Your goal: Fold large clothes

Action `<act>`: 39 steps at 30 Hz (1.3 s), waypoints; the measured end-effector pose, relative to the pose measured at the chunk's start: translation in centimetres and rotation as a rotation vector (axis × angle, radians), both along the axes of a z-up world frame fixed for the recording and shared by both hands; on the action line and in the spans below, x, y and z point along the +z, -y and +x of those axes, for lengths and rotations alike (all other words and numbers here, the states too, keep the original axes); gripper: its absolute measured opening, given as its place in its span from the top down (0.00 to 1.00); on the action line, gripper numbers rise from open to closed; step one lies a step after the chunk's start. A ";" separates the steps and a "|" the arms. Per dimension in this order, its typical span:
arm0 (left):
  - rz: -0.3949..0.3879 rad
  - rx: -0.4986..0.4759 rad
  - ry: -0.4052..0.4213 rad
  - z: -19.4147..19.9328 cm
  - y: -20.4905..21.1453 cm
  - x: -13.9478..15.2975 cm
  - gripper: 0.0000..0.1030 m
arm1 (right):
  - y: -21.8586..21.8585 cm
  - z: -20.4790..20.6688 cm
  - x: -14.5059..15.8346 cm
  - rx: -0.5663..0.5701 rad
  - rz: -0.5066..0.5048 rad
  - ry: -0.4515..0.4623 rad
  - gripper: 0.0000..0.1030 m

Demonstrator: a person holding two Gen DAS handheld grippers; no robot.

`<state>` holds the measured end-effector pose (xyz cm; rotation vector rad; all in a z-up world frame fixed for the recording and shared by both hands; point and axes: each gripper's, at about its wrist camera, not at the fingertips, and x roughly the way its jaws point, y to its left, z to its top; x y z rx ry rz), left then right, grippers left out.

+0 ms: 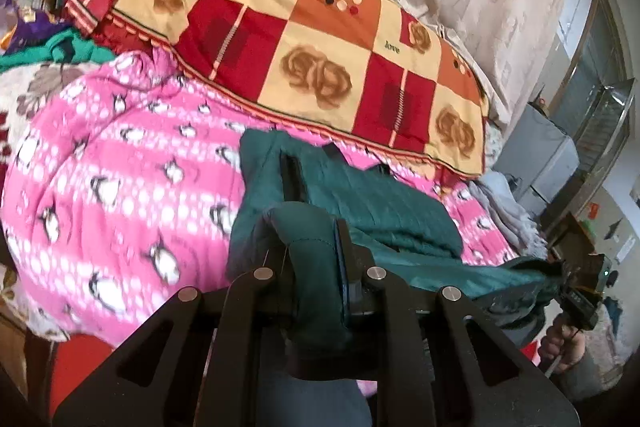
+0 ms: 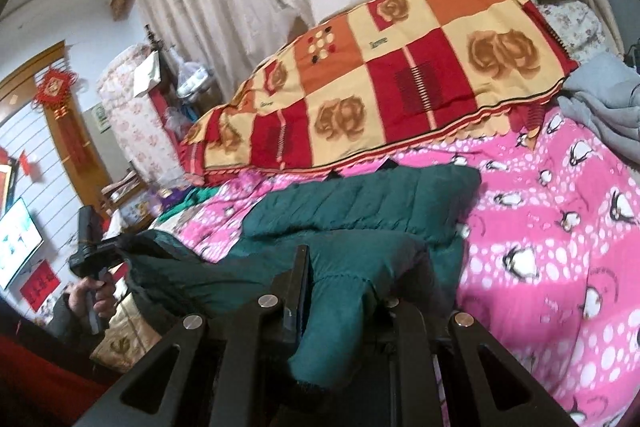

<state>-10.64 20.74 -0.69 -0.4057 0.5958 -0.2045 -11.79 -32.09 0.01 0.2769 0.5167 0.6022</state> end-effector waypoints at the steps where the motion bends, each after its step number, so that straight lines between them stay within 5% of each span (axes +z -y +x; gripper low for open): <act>1: 0.002 0.012 0.000 0.8 0.1 0.0 0.87 | -0.2 0.6 -0.1 -0.015 -0.003 0.001 0.86; 9: 0.043 0.064 0.025 6.9 0.6 1.2 0.88 | -0.7 7.0 -0.6 -0.128 0.000 -0.001 0.85; 16: 0.060 0.067 0.091 9.8 0.9 4.4 0.88 | -0.8 11.4 2.5 -0.151 0.028 0.036 0.85; 28: 0.009 0.078 0.187 8.8 1.3 8.8 0.88 | -0.3 10.8 6.7 -0.153 0.073 0.148 0.86; 33: 0.053 0.092 0.167 13.3 1.7 6.8 0.88 | -0.6 14.1 5.0 -0.177 0.059 0.113 0.85; 39: 0.139 0.135 0.024 21.5 1.9 0.6 0.88 | -1.4 22.1 -0.5 -0.213 0.051 -0.059 0.85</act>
